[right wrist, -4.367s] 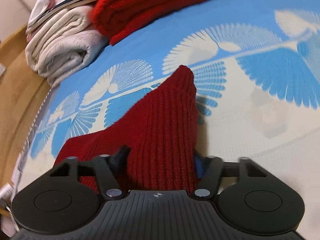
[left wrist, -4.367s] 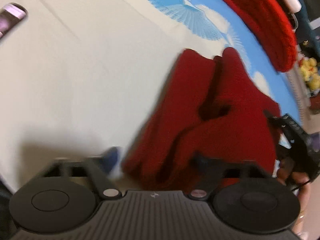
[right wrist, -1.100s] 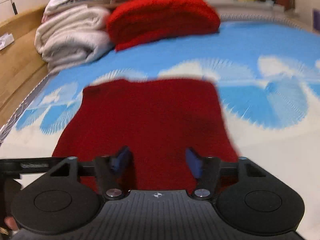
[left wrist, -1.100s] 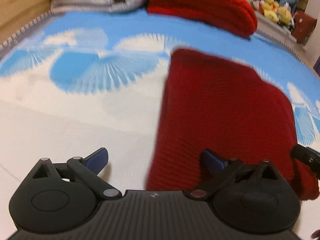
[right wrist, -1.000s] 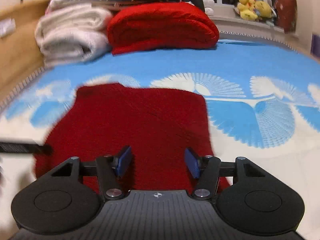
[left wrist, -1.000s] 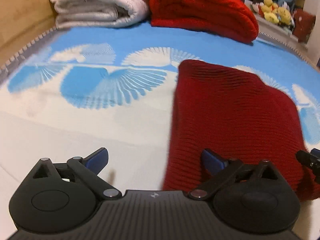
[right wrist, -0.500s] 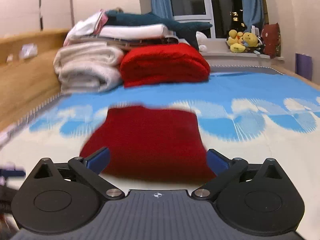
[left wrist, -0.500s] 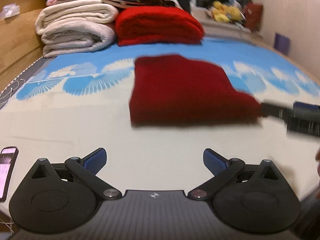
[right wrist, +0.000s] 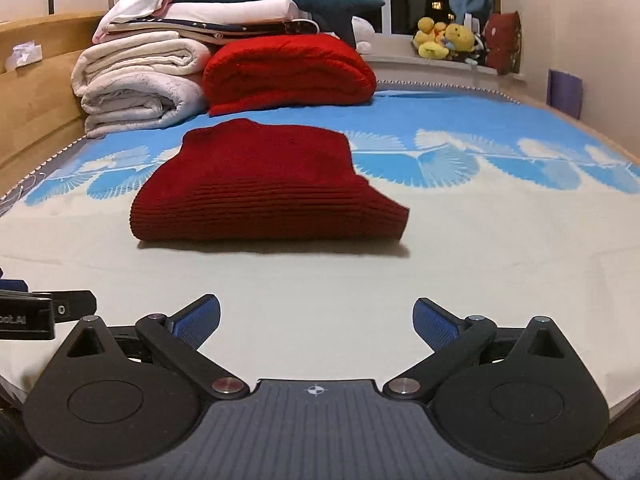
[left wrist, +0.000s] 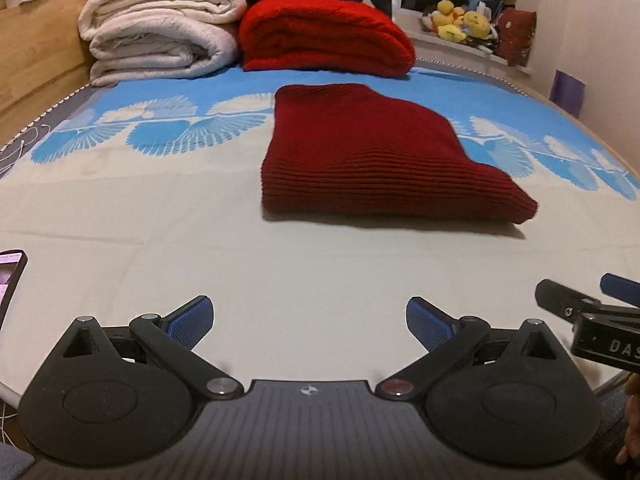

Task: Fold small clothes

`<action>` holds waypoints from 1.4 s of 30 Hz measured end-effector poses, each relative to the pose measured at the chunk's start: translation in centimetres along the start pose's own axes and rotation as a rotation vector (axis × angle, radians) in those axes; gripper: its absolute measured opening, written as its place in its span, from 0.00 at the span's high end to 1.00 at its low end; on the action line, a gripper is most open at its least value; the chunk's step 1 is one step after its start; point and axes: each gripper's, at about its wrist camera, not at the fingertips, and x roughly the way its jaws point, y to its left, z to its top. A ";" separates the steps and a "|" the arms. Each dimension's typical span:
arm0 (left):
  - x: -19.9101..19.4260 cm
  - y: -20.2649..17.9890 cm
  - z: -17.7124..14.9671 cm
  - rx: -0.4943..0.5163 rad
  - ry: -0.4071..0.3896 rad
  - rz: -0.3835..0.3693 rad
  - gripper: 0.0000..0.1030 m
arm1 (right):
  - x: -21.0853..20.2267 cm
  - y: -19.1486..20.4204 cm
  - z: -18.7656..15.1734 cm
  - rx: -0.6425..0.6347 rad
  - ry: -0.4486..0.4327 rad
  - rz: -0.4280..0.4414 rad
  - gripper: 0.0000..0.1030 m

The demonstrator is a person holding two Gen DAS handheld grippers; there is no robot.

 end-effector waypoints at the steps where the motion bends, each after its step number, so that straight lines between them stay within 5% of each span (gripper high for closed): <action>1: 0.2 0.1 0.2 0.005 0.001 0.005 0.00 | 0.0 0.2 0.0 0.000 -0.012 0.003 0.01; 13: 1.5 0.0 1.1 0.023 0.004 -0.012 0.00 | 1.3 2.0 -0.2 -0.097 -0.032 -0.005 0.01; 42: 2.0 -0.7 0.8 0.045 0.016 0.003 0.01 | 1.5 1.4 -0.2 -0.044 0.004 -0.001 0.01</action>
